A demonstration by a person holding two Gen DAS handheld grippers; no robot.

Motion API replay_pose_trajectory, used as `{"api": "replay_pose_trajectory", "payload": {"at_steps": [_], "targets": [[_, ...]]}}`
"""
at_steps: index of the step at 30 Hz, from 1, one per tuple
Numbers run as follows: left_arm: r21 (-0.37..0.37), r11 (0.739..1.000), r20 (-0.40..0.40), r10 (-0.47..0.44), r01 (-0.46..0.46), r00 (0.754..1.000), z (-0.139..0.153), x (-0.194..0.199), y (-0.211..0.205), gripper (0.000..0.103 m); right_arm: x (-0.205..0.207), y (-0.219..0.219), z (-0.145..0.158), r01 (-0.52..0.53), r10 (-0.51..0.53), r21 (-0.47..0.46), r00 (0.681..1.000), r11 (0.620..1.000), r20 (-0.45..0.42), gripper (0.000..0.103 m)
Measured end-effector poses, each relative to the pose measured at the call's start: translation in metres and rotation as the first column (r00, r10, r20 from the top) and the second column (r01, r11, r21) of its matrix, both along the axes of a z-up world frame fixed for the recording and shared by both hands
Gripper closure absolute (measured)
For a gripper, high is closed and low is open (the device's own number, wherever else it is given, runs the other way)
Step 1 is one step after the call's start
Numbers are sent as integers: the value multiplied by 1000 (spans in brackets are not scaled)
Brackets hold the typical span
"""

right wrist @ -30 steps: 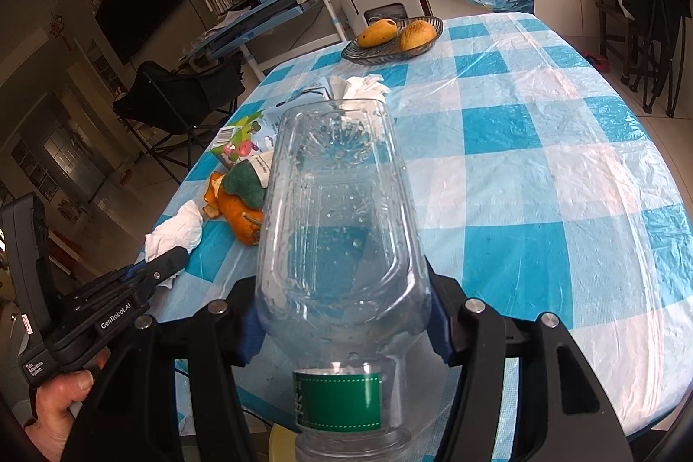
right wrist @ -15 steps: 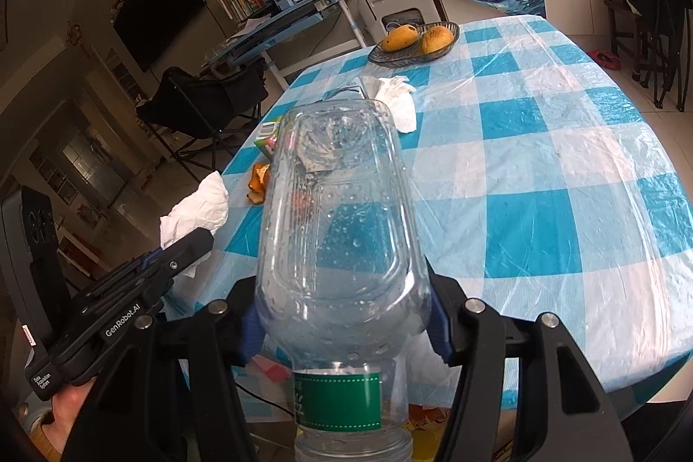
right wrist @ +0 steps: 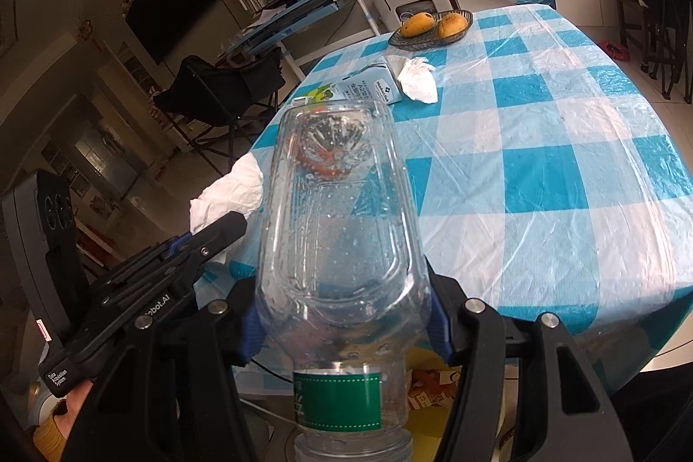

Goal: Collect trash
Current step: 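Lift the bottle with the right tool while the left tool grasps a white tissue, then move both tools over the yellow basin and open them to drop bottle and tissue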

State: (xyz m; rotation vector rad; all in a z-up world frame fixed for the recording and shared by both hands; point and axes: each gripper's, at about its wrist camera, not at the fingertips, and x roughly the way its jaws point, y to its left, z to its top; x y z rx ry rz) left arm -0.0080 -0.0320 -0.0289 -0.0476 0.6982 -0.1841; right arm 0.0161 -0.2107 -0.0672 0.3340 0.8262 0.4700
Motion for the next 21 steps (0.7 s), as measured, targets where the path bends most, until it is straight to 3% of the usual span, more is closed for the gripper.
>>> {"api": "replay_pose_trajectory", "payload": {"at_steps": [14,21], "targets": [[37,998,-45,-52,53,998,-6,-26,-13,89,-28,11,-20,-61,62,7,991,998,-122,45],[34,995,-123,-84,89,989,-18,-37,-19,89,-34,3,-23,-34,34,1,989,999,-142,37]]}}
